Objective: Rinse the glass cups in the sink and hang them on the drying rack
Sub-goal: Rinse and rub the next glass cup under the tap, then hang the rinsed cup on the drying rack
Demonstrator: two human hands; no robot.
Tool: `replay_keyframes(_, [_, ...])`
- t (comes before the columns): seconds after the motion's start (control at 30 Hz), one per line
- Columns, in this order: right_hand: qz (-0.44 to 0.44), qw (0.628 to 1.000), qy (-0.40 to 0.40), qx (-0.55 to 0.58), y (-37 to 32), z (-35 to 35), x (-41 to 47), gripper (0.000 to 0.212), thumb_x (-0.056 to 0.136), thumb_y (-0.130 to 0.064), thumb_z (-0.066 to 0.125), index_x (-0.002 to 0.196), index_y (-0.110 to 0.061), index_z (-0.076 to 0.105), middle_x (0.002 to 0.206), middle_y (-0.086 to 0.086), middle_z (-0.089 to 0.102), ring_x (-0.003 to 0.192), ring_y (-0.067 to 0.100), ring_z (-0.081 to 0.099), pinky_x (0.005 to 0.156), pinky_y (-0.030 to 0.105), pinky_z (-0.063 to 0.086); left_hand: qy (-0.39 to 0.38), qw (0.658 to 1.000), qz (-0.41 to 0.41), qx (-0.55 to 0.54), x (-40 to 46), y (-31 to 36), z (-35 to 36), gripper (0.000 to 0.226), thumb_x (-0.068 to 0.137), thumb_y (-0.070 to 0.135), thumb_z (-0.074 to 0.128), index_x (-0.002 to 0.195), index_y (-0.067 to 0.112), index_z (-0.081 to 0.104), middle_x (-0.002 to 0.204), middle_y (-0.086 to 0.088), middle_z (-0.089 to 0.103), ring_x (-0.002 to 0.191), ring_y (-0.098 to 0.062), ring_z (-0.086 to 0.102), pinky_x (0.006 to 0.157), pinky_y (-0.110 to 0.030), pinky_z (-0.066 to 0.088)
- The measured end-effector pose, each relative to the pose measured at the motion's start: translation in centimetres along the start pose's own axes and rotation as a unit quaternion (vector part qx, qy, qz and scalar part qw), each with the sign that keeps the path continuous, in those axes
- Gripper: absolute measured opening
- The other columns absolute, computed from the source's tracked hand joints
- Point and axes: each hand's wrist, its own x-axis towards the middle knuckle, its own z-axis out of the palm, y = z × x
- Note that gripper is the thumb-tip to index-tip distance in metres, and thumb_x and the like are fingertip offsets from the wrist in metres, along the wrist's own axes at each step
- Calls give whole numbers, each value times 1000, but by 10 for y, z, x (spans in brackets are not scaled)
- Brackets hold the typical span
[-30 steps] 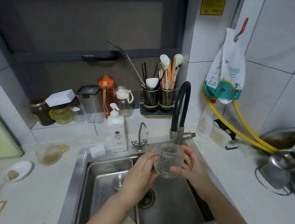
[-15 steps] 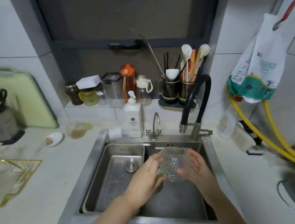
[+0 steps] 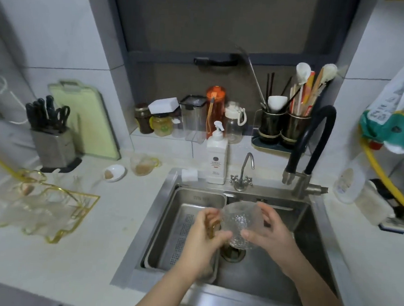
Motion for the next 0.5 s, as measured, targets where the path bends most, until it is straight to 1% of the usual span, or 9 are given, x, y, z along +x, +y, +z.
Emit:
replay_keyframes(0.07, [-15, 1000, -16, 0, -8, 23, 2, 69, 68, -1, 79, 119, -33, 45, 119, -17, 54, 100, -3, 64, 80, 21, 56, 10, 999, -17, -49, -1, 2, -23, 74, 68, 5, 78, 128, 16, 37, 119, 5, 53, 106, -4, 57, 88, -19, 52])
replay_keyframes(0.13, [-34, 999, -41, -1, -17, 48, 4, 68, 65, -7, 79, 116, -36, 46, 120, -18, 54, 105, -2, 63, 85, 24, 56, 5, 997, -38, -74, -4, 4, -49, 93, 61, 21, 81, 139, 17, 31, 121, 9, 52, 110, 1, 55, 96, -24, 50])
replay_keyframes(0.2, [-46, 997, -58, -15, -26, 73, 6, 69, 63, -13, 79, 116, -40, 44, 121, -24, 50, 105, -9, 60, 81, 16, 53, 1, 996, -49, -78, -6, 7, -77, 108, 52, 35, 82, 144, 13, 30, 130, 3, 53, 120, -6, 53, 106, -33, 44])
replay_keyframes(0.23, [-52, 996, -65, -29, -30, 86, 7, 72, 63, -17, 81, 117, -44, 42, 124, -25, 47, 107, -11, 58, 81, 12, 51, -4, 996, -48, -76, -9, 9, -91, 110, 51, 36, 82, 145, 13, 30, 135, 0, 51, 124, -10, 51, 108, -35, 42])
replay_keyframes(0.3, [-68, 993, -64, -79, -37, 116, 9, 81, 62, -29, 83, 122, -52, 34, 131, -26, 42, 116, -9, 50, 88, 12, 47, -8, 997, -39, -72, -11, 8, -124, 101, 61, 23, 83, 145, 17, 29, 138, 2, 49, 125, -10, 52, 107, -33, 43])
replay_keyframes(0.37, [-86, 985, -58, -141, -43, 147, 11, 91, 60, -46, 82, 130, -55, 26, 139, -21, 38, 125, -1, 43, 99, 22, 42, -21, 997, -29, -74, -13, 8, -158, 90, 72, -2, 78, 144, 22, 28, 134, 11, 49, 117, -1, 56, 101, -29, 47])
replay_keyframes(0.4, [-90, 981, -55, -162, -45, 163, 12, 95, 57, -54, 81, 133, -57, 23, 143, -18, 36, 128, 3, 41, 104, 29, 40, -25, 997, -24, -75, -16, 8, -176, 88, 75, -8, 73, 144, 23, 28, 134, 12, 48, 117, 1, 56, 102, -29, 47])
replay_keyframes(0.43, [-93, 978, -54, -177, -49, 180, 12, 97, 56, -59, 79, 134, -58, 21, 146, -16, 33, 130, 5, 40, 107, 35, 38, -26, 997, -19, -71, -17, 9, -194, 88, 76, -10, 71, 144, 23, 27, 138, 10, 46, 120, -1, 54, 103, -31, 46])
replay_keyframes(0.5, [-96, 974, -56, -196, -53, 213, 14, 99, 59, -56, 80, 137, -56, 19, 148, -16, 32, 133, 7, 38, 111, 39, 34, -18, 998, -11, -55, -20, 7, -229, 88, 77, -8, 72, 147, 19, 25, 143, 4, 41, 128, -9, 48, 101, -30, 48])
